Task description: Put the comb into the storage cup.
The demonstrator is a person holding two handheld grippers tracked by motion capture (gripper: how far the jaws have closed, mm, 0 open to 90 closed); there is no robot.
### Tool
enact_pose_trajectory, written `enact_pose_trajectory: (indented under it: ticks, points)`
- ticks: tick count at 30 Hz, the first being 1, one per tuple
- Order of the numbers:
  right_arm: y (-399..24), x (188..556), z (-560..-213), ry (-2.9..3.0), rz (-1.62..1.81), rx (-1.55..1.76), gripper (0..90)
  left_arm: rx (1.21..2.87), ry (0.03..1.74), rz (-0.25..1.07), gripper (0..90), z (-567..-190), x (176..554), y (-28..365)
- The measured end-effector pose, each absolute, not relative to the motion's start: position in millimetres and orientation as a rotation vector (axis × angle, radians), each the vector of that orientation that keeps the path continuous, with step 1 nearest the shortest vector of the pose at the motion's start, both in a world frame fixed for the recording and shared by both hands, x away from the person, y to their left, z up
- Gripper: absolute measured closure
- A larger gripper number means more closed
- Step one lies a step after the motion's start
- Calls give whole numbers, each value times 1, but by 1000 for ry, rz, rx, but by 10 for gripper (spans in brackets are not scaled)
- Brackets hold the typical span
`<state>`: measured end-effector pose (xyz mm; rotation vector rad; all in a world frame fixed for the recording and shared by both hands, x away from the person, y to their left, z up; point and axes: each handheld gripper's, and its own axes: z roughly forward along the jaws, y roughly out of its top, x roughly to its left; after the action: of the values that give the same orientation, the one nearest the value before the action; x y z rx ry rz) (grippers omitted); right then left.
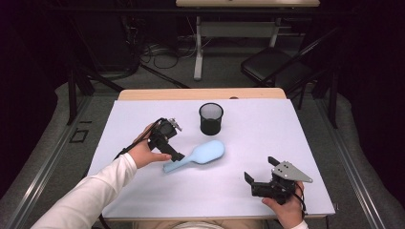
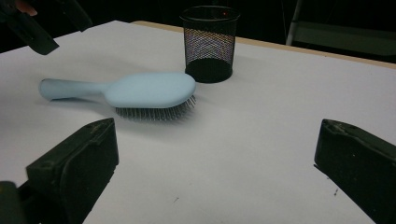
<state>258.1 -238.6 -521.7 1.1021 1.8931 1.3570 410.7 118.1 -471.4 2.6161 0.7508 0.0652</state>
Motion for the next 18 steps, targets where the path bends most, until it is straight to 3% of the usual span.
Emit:
enact_pose_trajectory:
  ticks: [18]
  points:
    - [-239,257,-521,1893,1369,1094,0,2708,712,32,35,-489,416,96]
